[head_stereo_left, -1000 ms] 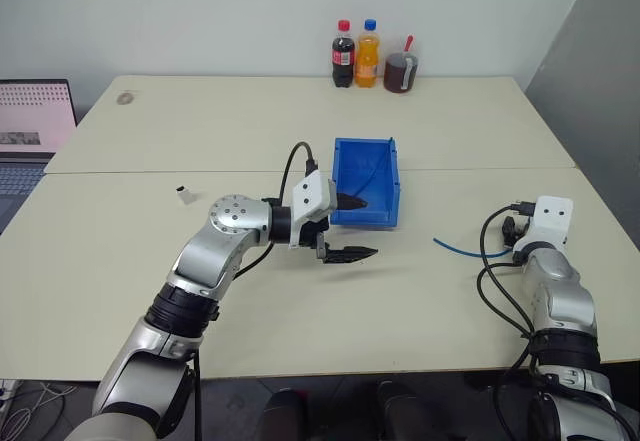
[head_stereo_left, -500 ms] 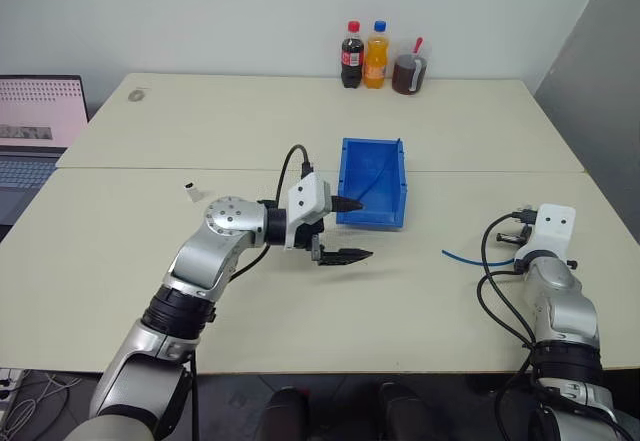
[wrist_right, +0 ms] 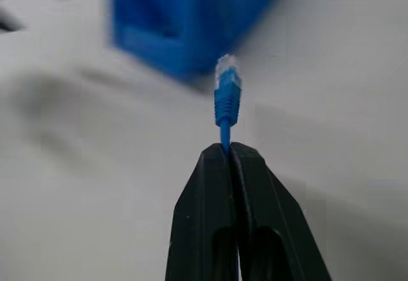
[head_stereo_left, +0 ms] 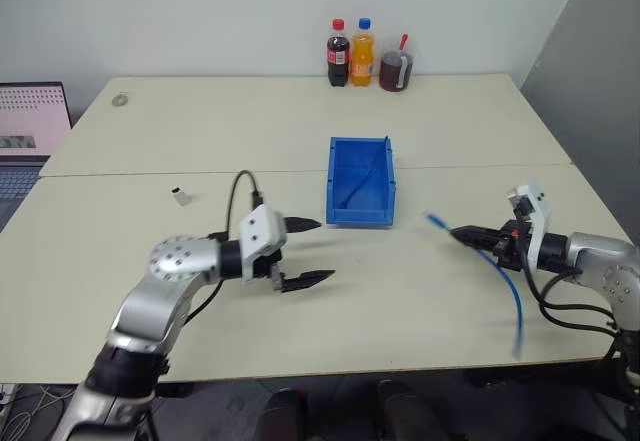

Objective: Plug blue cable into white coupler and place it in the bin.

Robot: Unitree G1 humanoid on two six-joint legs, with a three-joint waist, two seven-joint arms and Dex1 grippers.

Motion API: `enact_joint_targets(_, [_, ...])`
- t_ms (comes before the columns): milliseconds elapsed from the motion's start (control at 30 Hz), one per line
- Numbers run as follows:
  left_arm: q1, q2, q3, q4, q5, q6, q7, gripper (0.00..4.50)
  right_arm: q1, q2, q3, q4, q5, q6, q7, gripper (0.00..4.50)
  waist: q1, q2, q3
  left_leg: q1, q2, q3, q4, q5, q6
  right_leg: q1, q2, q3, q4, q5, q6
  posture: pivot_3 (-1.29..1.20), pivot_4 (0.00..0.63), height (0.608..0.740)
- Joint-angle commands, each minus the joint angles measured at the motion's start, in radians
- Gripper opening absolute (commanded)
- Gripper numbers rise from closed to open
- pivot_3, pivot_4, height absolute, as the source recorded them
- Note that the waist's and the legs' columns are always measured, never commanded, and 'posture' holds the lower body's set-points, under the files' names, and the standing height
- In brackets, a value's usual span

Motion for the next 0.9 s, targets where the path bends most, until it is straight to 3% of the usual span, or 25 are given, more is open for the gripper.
enact_joint_targets(33, [0.171,-0.009,0.101,-0.191,-0.034,0.029,0.105,4.5,-0.092,0.012,0.188,-0.01,0.023,0.007,0.178,0.03,0.002,-0.004,0.002,0.0,0.001,0.0,0.0,0.0,0.0,0.0,0.0,0.001,0.0,0.0,0.0,0.0,0.15,0.74])
enact_joint_targets(167, [0.537,-0.069,0.166,-0.398,0.005,0.009,0.22,4.5,-0.267,0.209,0.431,0.209,-0.143,-0.161,0.249,0.03,-0.012,-0.009,0.004,0.002,0.002,0.001,0.0,0.0,0.0,0.0,-0.001,0.003,0.0,0.0,0.0,0.0,0.15,0.74])
enact_joint_targets(333, [0.812,-0.15,0.186,-0.503,0.07,-0.075,0.307,4.5,-0.421,0.399,0.569,0.558,-0.298,-0.357,0.347,0.03,0.003,-0.01,0.009,-0.001,0.008,0.001,0.003,0.0,0.0,-0.001,-0.001,0.0,0.0,0.0,0.0,0.0,0.15,0.74])
enact_joint_targets(533, [0.937,-0.211,0.203,-0.522,0.106,-0.133,0.385,4.5,-0.514,0.536,0.6,0.856,-0.422,-0.552,0.423,0.03,0.012,-0.009,0.01,0.0,0.008,0.005,0.003,0.0,0.0,-0.001,-0.001,0.0,0.0,-0.004,-0.007,0.0,0.15,0.74])
enact_joint_targets(733, [0.874,-0.172,0.202,-0.48,0.102,-0.131,0.377,4.5,-0.51,0.568,0.555,0.948,-0.48,-0.631,0.409,1.38,0.006,-0.008,0.01,0.001,0.011,0.006,0.002,0.0,0.0,-0.001,0.001,0.0,0.002,-0.003,-0.008,0.0,0.15,0.74])
enact_joint_targets(900, [0.708,-0.083,0.219,-0.38,0.065,-0.118,0.319,4.5,-0.447,0.509,0.475,0.798,-0.457,-0.558,0.382,2.83,0.009,-0.007,0.01,0.002,0.012,0.005,0.002,0.0,0.0,-0.001,0.003,0.0,0.003,-0.001,-0.008,0.0,0.15,0.74])
